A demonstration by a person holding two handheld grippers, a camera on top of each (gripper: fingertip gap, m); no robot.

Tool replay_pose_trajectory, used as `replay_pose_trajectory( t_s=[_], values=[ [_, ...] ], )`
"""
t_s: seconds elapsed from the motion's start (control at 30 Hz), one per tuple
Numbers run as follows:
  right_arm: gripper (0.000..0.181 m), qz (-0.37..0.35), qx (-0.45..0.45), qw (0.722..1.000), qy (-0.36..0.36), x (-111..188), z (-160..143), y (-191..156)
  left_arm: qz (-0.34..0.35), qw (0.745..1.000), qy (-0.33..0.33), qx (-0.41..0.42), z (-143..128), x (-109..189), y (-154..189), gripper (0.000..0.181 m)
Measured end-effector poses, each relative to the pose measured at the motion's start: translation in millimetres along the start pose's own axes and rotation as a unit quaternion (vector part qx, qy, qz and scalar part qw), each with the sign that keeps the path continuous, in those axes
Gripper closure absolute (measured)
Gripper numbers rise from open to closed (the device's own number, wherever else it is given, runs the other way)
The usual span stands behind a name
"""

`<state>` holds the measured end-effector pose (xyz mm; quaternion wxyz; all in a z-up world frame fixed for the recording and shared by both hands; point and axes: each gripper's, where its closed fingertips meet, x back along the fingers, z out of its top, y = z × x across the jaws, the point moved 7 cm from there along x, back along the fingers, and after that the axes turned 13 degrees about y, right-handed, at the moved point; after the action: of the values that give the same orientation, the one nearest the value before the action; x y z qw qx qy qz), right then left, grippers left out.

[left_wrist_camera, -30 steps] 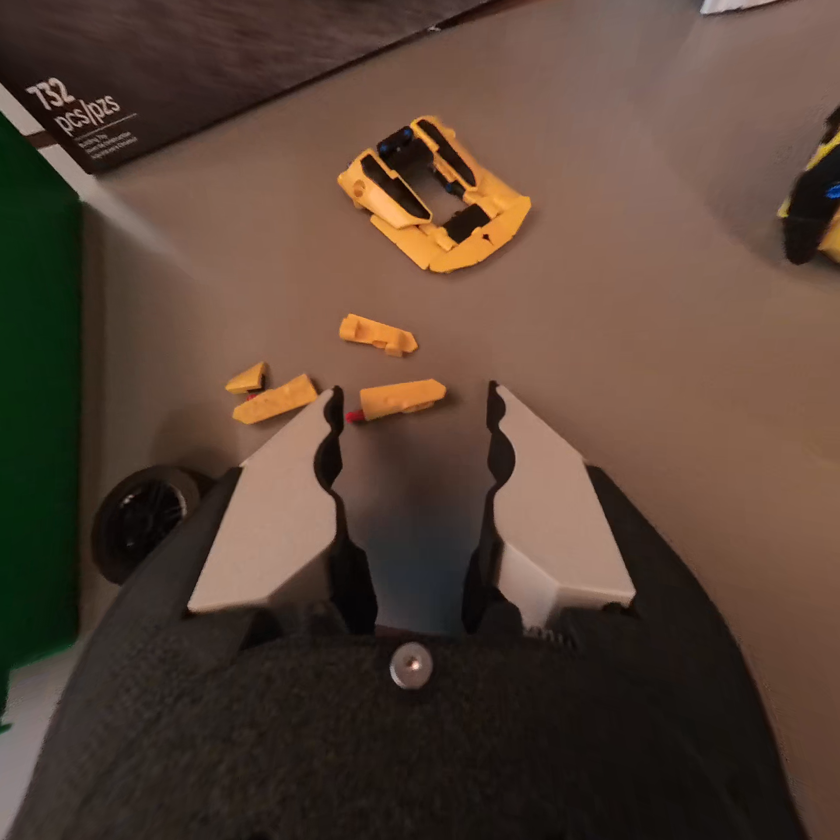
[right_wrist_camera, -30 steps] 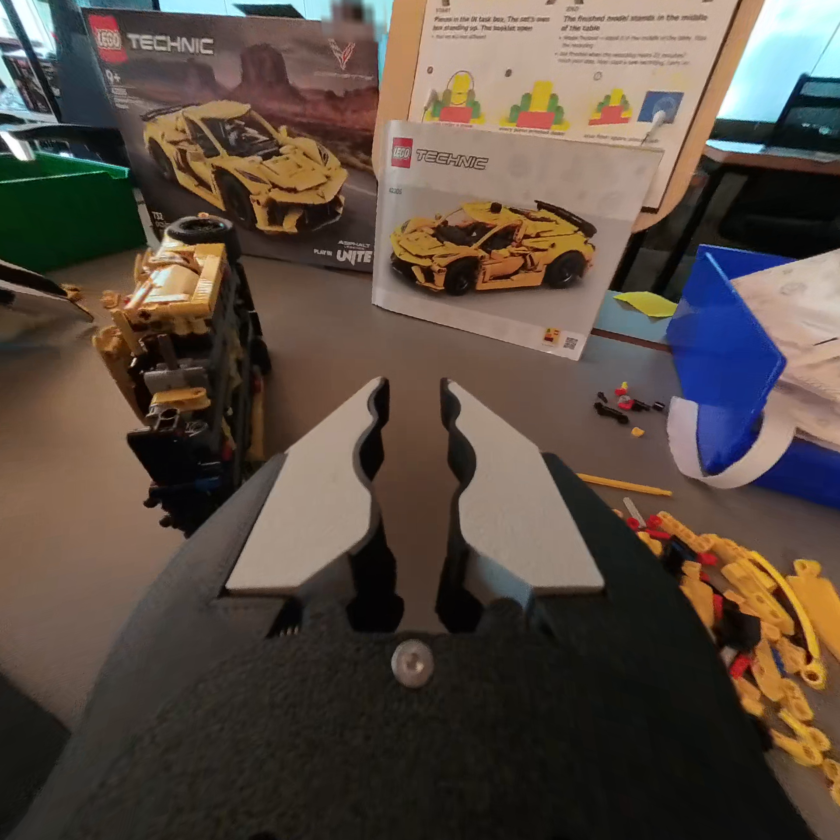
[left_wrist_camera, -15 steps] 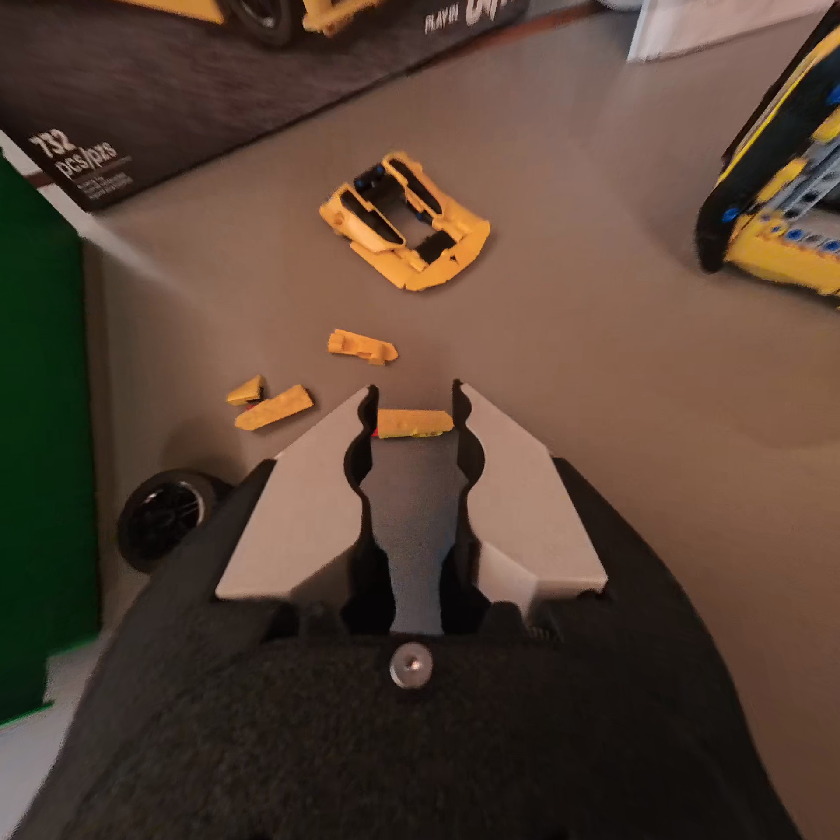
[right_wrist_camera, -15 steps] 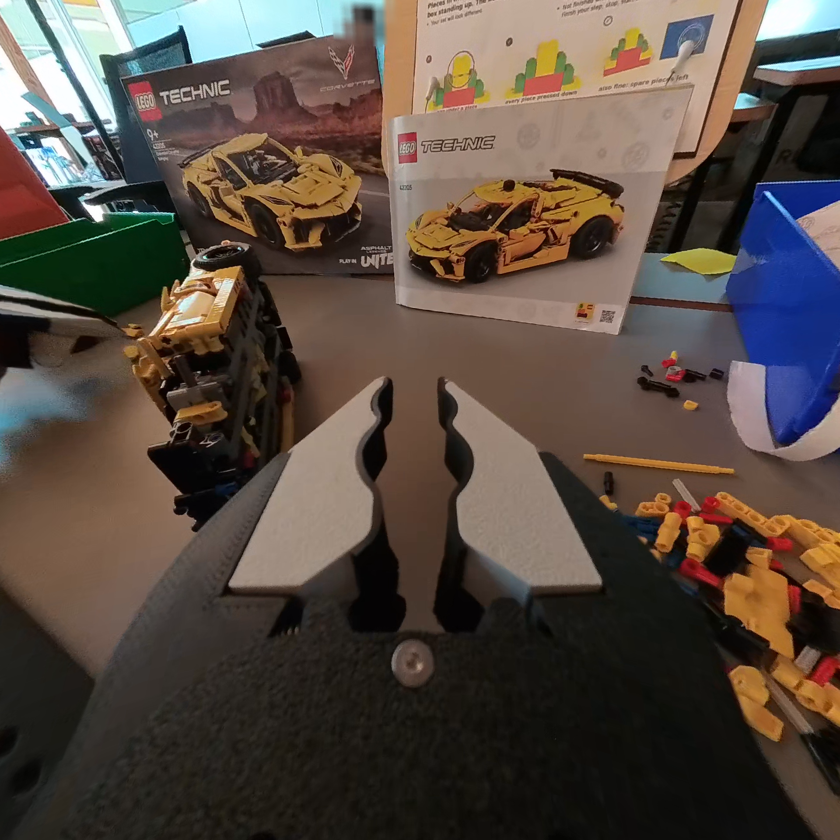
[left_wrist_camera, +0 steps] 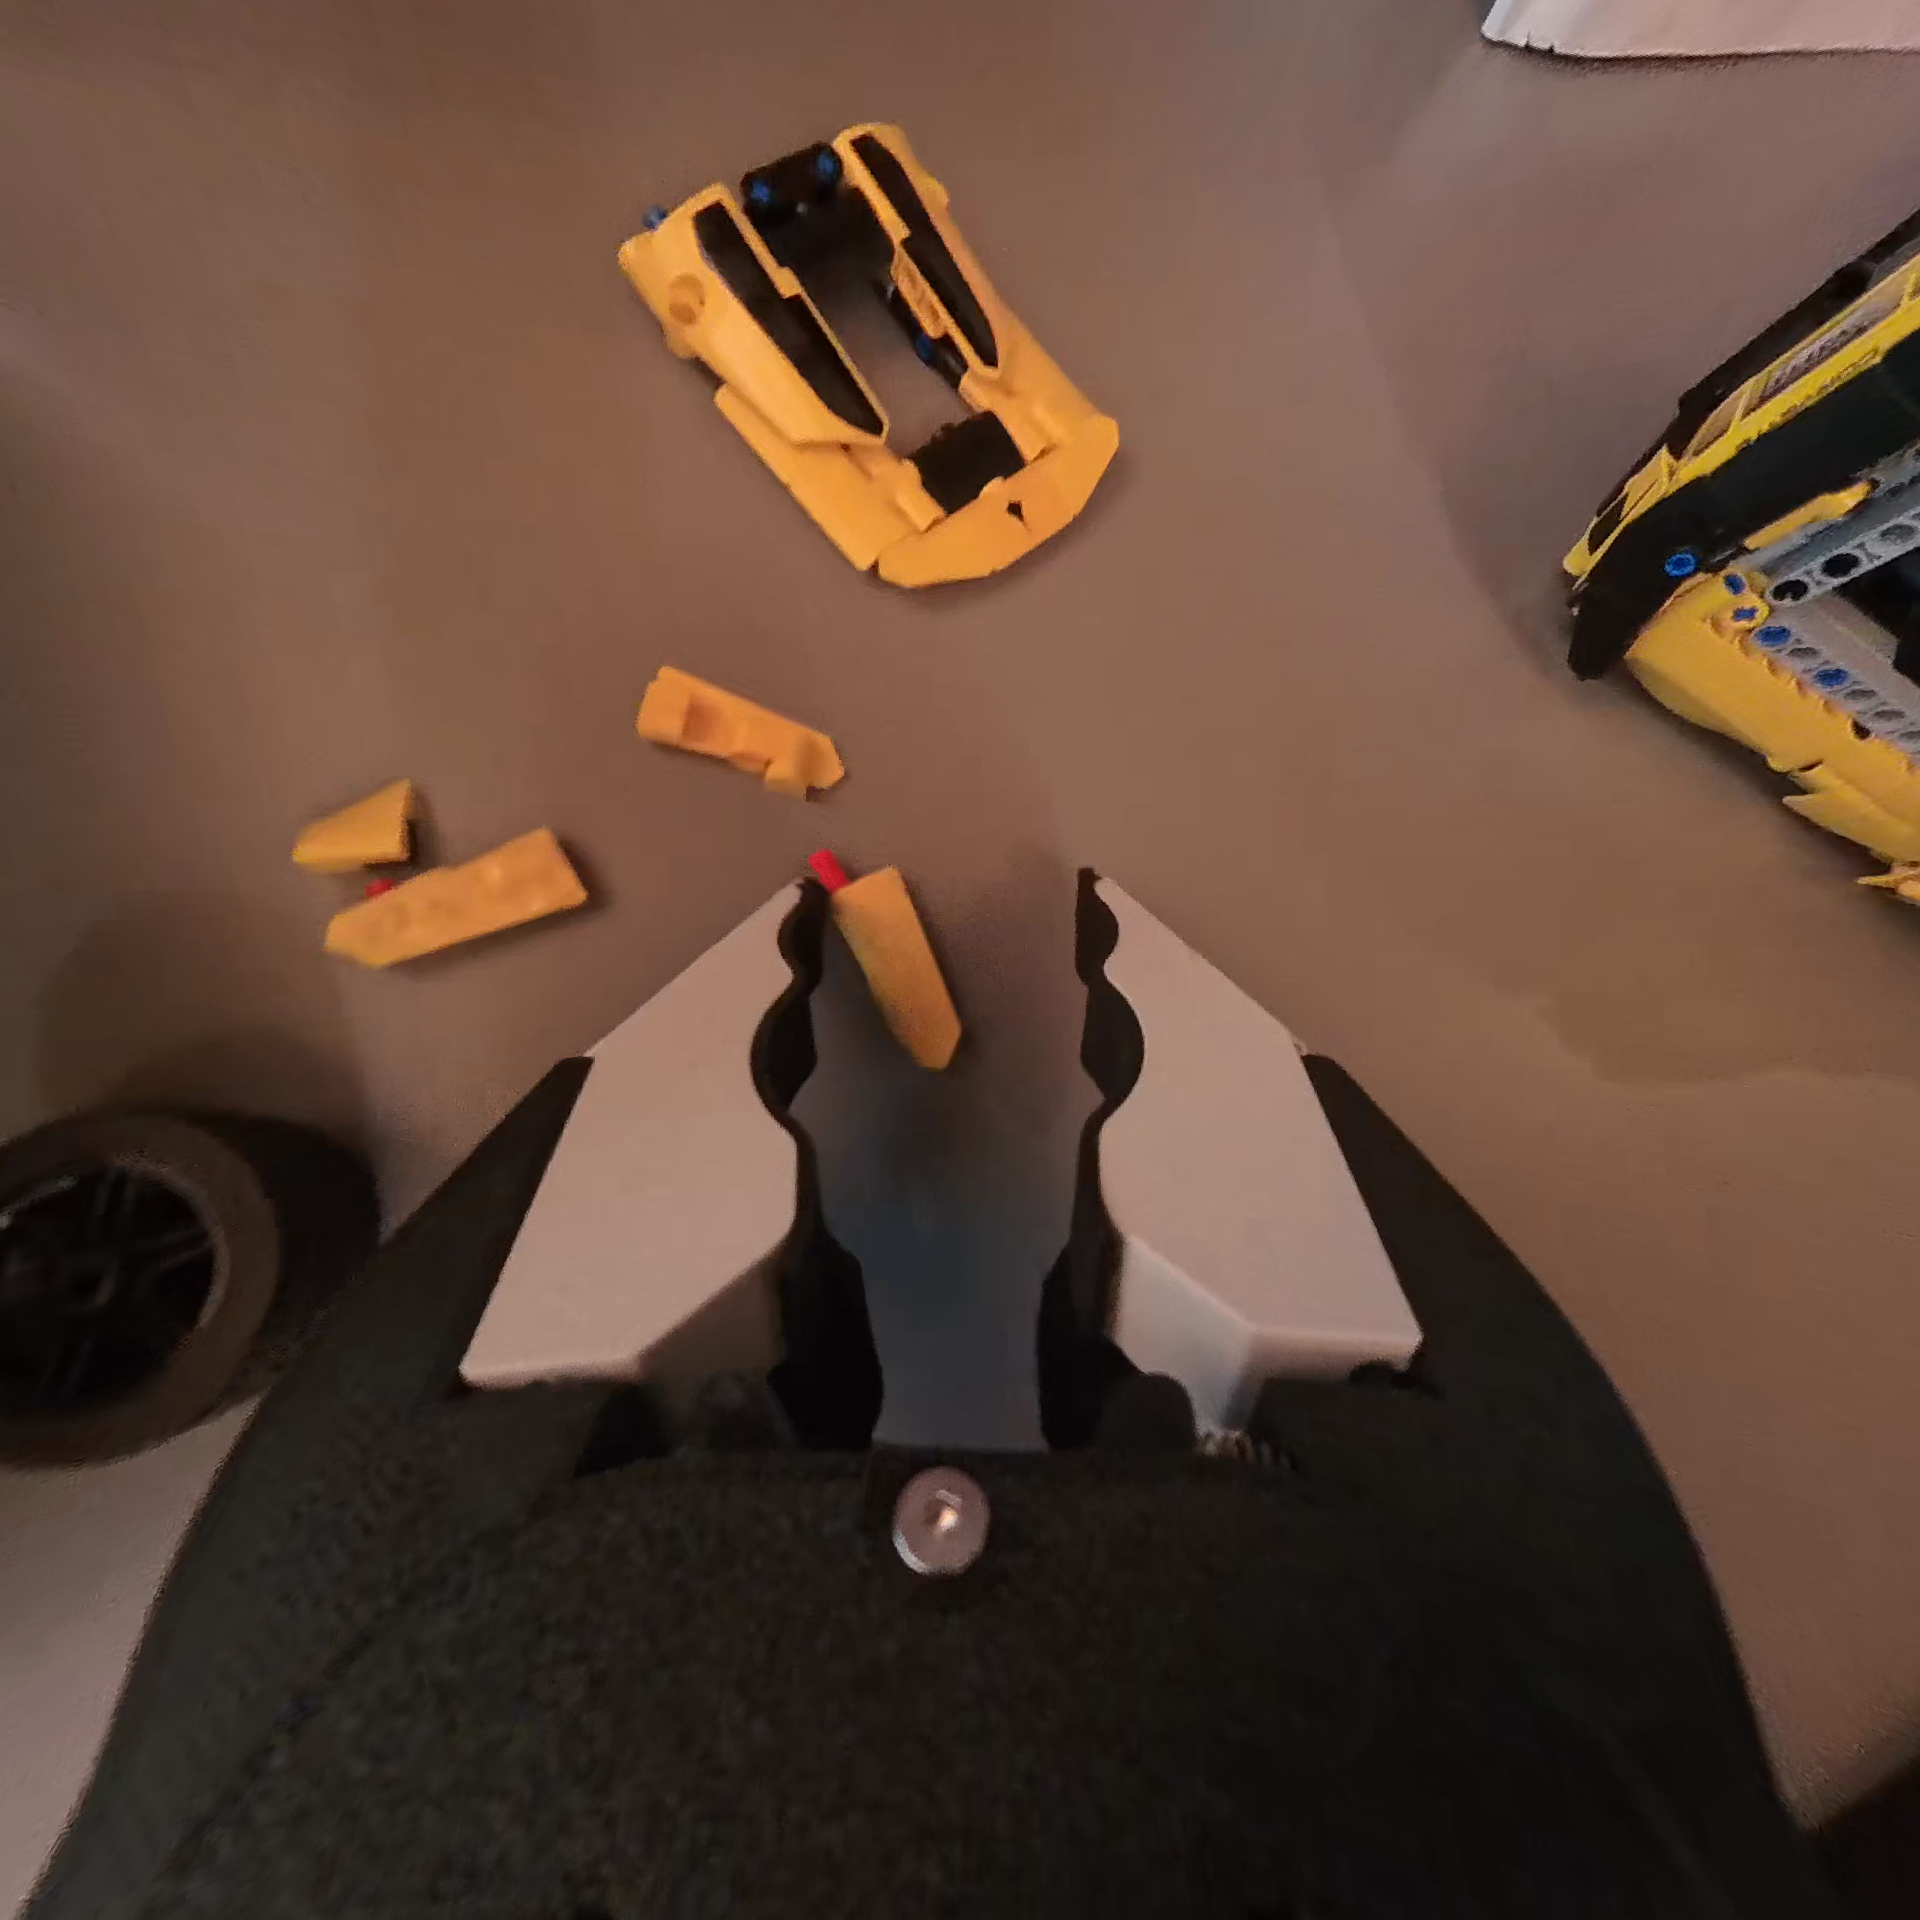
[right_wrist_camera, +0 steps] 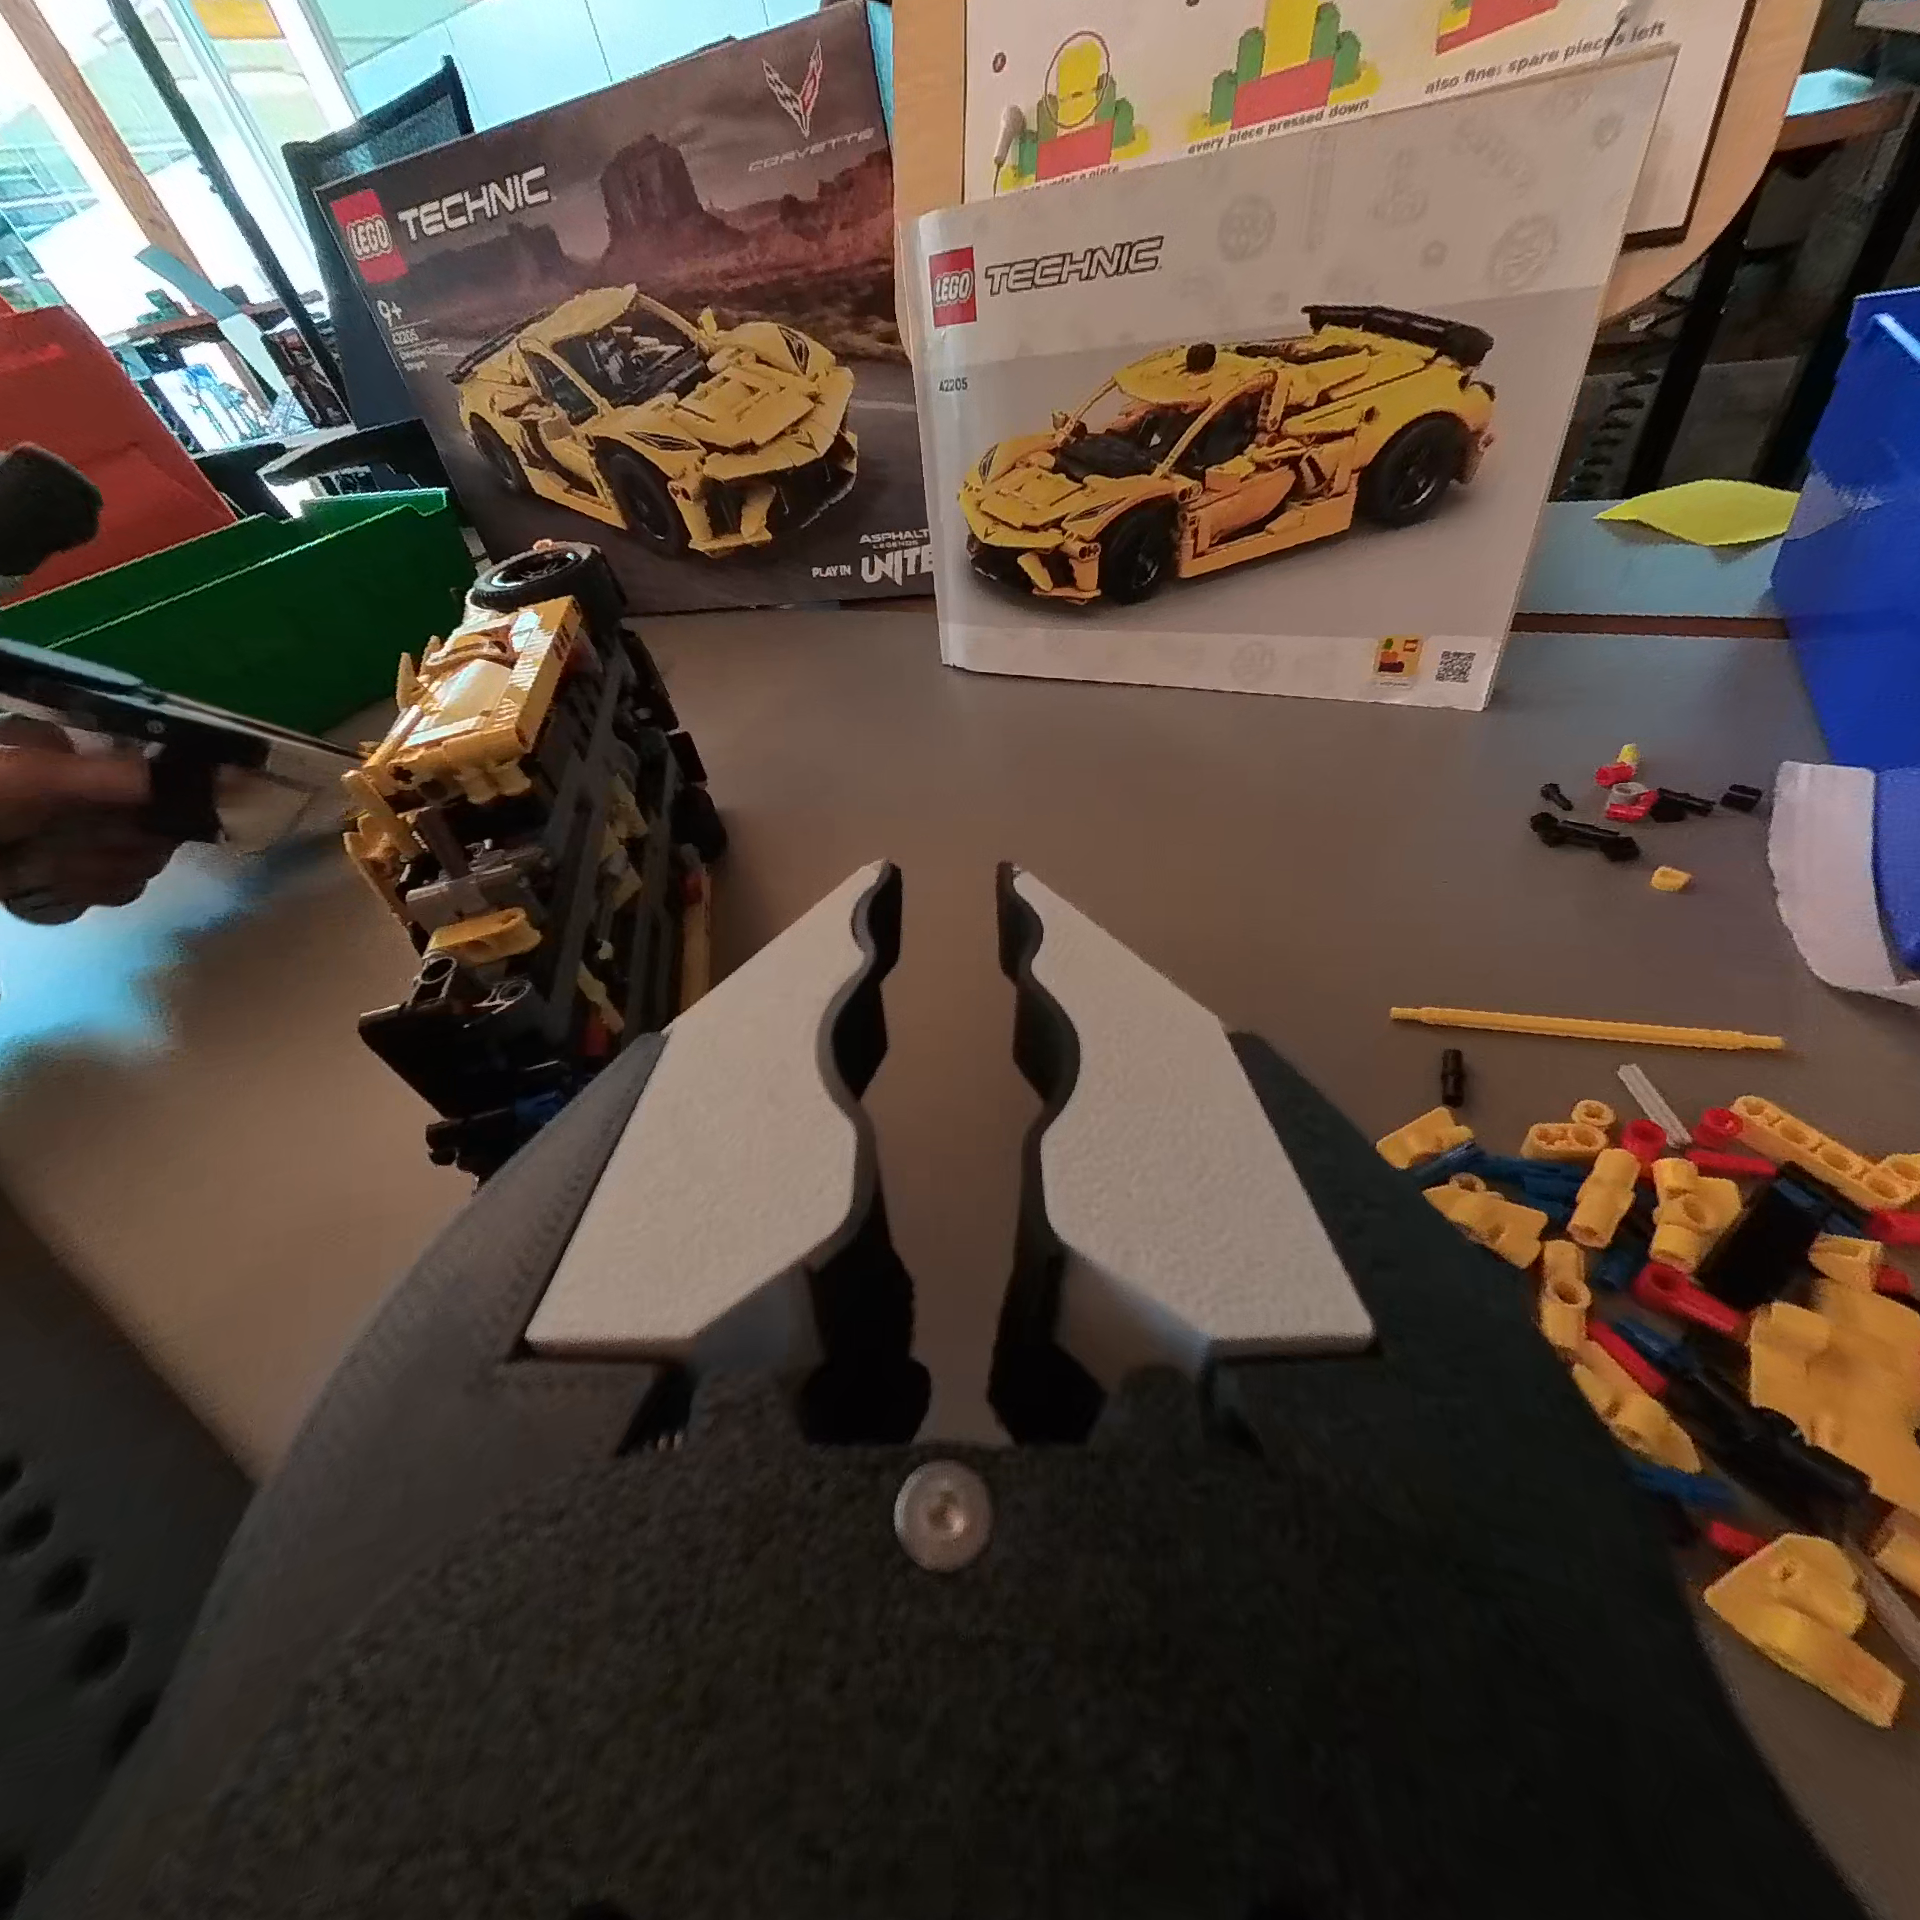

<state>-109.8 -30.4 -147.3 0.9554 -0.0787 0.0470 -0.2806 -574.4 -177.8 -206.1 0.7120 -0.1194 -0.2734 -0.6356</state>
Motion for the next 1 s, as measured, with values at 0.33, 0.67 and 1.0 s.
replay_pose_trajectory(
  t_s=[0.33,0.67,1.0],
  values=[
    [0.166,0.012,-0.012,1.0,-0.006,0,-3,-1,0.016,0.997,0.0,-0.078,-9,5,10,0.159],
    [0.158,0.329,-0.117,0.937,-0.019,17,32,-109,-0.233,0.878,0.241,-0.341,1,93,168,0.168],
    [0.159,0.355,-0.228,0.902,-0.089,-3,-3,-162,-0.319,0.818,0.304,-0.37,-27,122,254,0.168]
  ],
)
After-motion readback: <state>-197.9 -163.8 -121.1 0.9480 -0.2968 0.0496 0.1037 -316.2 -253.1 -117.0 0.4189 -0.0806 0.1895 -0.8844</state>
